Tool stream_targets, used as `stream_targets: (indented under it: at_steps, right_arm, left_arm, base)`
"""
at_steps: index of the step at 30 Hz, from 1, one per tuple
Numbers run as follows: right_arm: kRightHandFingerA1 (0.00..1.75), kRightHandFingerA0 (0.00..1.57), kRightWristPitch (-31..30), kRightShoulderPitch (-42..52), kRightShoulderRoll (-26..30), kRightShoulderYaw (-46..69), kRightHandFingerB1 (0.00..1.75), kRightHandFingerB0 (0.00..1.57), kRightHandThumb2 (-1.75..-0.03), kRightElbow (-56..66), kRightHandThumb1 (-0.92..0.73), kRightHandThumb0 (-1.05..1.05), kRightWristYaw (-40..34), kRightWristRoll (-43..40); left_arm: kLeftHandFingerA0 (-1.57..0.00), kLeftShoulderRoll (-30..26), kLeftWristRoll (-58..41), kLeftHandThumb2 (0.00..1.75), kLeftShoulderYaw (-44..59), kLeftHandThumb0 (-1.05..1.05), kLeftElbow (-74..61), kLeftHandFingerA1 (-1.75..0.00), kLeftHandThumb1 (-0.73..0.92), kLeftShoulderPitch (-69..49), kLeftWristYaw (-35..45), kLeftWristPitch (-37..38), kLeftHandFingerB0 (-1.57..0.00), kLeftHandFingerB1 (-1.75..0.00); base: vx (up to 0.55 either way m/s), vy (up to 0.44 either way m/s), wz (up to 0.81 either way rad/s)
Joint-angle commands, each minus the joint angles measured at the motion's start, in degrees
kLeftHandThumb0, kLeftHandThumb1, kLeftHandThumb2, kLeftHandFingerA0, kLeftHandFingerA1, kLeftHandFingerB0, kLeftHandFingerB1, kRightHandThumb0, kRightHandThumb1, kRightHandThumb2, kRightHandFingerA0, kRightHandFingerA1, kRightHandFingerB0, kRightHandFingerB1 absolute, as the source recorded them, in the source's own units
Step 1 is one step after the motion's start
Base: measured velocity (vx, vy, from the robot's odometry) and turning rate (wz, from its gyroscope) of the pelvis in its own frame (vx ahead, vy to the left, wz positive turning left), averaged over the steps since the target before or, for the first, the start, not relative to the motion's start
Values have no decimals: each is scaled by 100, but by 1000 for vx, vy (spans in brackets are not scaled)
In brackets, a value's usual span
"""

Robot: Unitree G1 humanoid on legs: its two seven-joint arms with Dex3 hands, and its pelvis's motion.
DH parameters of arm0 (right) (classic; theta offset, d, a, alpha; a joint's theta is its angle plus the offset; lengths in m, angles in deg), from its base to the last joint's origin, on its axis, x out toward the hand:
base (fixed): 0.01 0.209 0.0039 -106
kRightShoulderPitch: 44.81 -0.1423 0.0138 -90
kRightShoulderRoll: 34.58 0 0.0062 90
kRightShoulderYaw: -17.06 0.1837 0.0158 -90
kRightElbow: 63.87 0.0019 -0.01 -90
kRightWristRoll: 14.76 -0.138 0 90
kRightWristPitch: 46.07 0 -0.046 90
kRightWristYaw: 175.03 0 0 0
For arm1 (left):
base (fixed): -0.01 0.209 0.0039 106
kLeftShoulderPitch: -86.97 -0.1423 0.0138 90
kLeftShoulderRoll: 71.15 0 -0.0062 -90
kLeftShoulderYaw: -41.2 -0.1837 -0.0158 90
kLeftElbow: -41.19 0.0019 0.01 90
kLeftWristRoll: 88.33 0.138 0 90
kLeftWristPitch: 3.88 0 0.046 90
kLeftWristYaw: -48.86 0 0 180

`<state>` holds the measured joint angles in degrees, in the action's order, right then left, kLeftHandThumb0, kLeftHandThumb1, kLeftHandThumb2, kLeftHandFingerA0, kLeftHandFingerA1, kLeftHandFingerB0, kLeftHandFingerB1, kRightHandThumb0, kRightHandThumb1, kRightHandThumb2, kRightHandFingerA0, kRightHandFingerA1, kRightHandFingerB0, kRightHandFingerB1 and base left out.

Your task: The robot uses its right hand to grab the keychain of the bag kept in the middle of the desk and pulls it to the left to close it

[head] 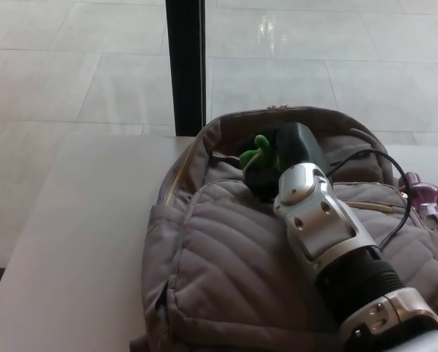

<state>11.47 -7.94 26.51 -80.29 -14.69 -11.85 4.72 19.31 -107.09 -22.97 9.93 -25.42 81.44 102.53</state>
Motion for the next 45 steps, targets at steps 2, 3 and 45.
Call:
stream_targets:
  at_steps: [2, 3, 45]
  right_arm:
    - [160, 78, 508, -1149, -2430, 534, 103, 66, -67, -1030, -75, -26, -1011, -1009]
    - [166, 79, 558, -1171, -2413, 507, 111, 68, -67, -1062, -75, -26, -983, -1004]
    - [156, 79, 436, -1274, -2757, 769, 111, 64, -81, -1125, -69, -33, -1225, -1681]
  left_arm:
    - [-54, -67, 63, 116, -119, -86, -114, -65, 76, 44, 108, -6, -51, -58]
    - [-57, -63, 64, 77, -121, -90, -123, -59, 92, 35, 96, 8, -54, -50]
    - [-63, 86, 127, 77, -313, -87, -986, -61, 92, 434, -408, -634, -58, -52]
  base:
    - [0, 0, 0]
    - [0, 0, 0]
    - [0, 0, 0]
